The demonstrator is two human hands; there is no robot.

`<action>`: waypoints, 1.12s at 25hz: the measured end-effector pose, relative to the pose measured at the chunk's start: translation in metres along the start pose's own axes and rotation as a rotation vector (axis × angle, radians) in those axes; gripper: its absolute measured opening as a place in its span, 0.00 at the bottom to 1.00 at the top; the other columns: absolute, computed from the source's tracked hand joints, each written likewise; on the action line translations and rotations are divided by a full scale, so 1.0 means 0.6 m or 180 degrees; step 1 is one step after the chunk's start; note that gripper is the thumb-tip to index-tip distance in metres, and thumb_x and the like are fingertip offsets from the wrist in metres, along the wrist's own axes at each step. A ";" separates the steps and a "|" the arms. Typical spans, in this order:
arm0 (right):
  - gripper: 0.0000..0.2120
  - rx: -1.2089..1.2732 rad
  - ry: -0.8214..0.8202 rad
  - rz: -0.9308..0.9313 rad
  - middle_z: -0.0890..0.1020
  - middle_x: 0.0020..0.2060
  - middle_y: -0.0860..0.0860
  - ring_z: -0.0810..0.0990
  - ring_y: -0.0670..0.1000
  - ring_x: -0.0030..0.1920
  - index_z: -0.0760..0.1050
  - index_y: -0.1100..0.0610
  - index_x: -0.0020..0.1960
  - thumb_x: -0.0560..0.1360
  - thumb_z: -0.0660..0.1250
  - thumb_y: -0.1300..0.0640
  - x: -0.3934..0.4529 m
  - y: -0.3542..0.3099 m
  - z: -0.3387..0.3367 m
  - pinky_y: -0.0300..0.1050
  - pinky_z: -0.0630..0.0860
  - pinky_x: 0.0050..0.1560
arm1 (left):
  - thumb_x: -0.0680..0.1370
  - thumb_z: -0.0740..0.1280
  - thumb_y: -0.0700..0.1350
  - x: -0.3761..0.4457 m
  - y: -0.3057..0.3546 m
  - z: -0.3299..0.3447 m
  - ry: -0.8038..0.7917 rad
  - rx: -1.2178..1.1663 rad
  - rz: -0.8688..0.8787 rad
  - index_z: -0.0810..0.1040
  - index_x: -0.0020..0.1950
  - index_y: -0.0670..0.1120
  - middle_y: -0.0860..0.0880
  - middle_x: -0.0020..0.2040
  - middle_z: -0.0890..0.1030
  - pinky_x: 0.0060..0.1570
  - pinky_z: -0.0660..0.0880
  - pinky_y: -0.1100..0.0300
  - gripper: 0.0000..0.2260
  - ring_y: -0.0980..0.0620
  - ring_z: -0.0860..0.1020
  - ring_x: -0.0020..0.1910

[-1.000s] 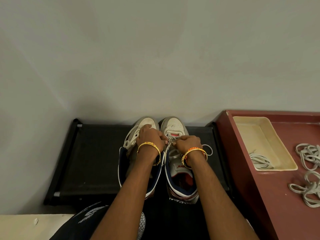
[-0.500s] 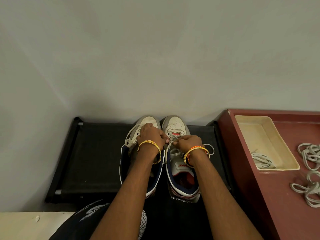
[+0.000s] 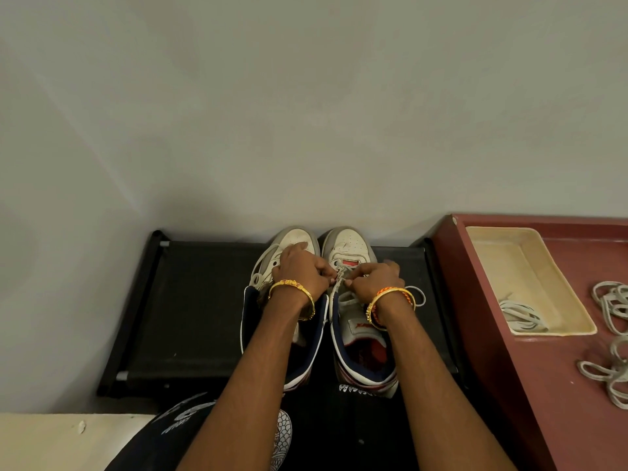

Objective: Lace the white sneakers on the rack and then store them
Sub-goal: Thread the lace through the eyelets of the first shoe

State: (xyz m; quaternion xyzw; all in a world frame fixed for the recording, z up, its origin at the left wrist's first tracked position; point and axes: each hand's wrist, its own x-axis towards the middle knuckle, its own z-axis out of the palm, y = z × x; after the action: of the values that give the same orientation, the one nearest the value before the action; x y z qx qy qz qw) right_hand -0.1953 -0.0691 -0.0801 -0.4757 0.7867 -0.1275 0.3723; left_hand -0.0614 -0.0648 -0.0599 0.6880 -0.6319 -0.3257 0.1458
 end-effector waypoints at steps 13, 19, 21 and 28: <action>0.16 -0.0138 -0.0044 -0.0039 0.65 0.66 0.59 0.69 0.60 0.64 0.78 0.54 0.61 0.75 0.65 0.55 -0.001 0.002 0.001 0.53 0.68 0.68 | 0.72 0.73 0.46 -0.004 0.009 0.007 0.0048 -0.0009 -0.0136 0.84 0.50 0.48 0.49 0.73 0.66 0.69 0.60 0.44 0.07 0.47 0.57 0.74; 0.18 0.0237 -0.0025 0.0054 0.74 0.60 0.57 0.75 0.61 0.57 0.77 0.36 0.26 0.68 0.72 0.57 0.025 0.012 0.022 0.56 0.75 0.60 | 0.72 0.73 0.47 -0.005 0.005 0.006 0.0056 -0.0041 -0.0139 0.83 0.50 0.48 0.49 0.73 0.65 0.70 0.59 0.47 0.08 0.48 0.57 0.74; 0.21 0.0284 0.0003 0.0057 0.73 0.61 0.57 0.74 0.61 0.58 0.76 0.33 0.25 0.67 0.74 0.57 0.026 0.010 0.021 0.57 0.74 0.60 | 0.72 0.72 0.47 -0.006 0.006 0.004 -0.0005 -0.0066 -0.0107 0.83 0.51 0.50 0.49 0.73 0.65 0.70 0.59 0.48 0.08 0.48 0.56 0.74; 0.08 0.0461 -0.0076 0.0128 0.74 0.61 0.56 0.77 0.56 0.52 0.81 0.50 0.35 0.70 0.72 0.61 0.008 0.004 0.002 0.50 0.76 0.58 | 0.74 0.71 0.47 -0.006 0.005 0.004 -0.0033 -0.0073 -0.0106 0.83 0.53 0.52 0.50 0.73 0.64 0.69 0.57 0.47 0.09 0.48 0.55 0.74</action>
State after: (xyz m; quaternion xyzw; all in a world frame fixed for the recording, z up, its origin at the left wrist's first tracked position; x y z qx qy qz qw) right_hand -0.1976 -0.0718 -0.0847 -0.4331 0.7803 -0.1709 0.4175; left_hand -0.0654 -0.0611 -0.0587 0.6951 -0.6173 -0.3388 0.1450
